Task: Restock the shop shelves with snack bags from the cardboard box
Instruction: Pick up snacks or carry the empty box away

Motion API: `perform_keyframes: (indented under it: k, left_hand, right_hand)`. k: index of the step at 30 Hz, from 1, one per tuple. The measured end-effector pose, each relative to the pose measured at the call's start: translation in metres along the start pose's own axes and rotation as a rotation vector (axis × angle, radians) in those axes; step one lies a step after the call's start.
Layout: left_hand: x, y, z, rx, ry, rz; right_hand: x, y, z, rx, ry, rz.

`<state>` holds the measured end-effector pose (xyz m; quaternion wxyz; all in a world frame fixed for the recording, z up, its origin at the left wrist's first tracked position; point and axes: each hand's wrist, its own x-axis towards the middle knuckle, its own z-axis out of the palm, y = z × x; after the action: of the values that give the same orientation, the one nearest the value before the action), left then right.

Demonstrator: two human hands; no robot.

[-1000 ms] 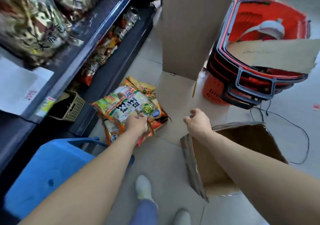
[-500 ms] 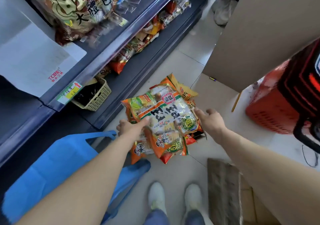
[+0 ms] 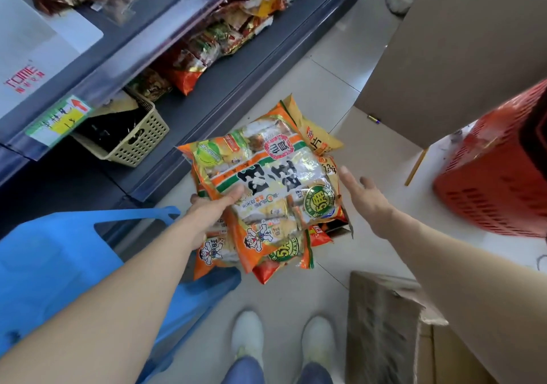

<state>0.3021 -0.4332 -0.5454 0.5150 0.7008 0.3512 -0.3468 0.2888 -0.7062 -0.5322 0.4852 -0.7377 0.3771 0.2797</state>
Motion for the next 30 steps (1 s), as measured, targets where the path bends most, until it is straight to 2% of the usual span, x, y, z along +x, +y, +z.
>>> perform_keyframes:
  k: [8, 11, 19, 24, 30]
  left_hand:
    - [0.014, -0.004, 0.005, -0.112, 0.019, 0.093]
    - [0.023, -0.006, 0.005, -0.108, -0.031, 0.108]
    - [0.020, -0.011, -0.003, -0.278, -0.224, 0.136]
    - [0.022, -0.020, -0.019, -0.351, -0.199, 0.147]
    - [0.036, -0.022, -0.017, -0.398, -0.346, 0.181]
  right_hand:
    - [0.021, 0.010, 0.002, 0.027, -0.085, 0.049]
    - [0.032, 0.017, 0.006, 0.033, -0.116, 0.070]
    - [0.040, 0.025, 0.011, 0.126, -0.227, 0.071]
    - [0.027, 0.011, 0.006, 0.146, -0.270, 0.061]
    - [0.046, 0.012, 0.011, 0.159, -0.327, 0.081]
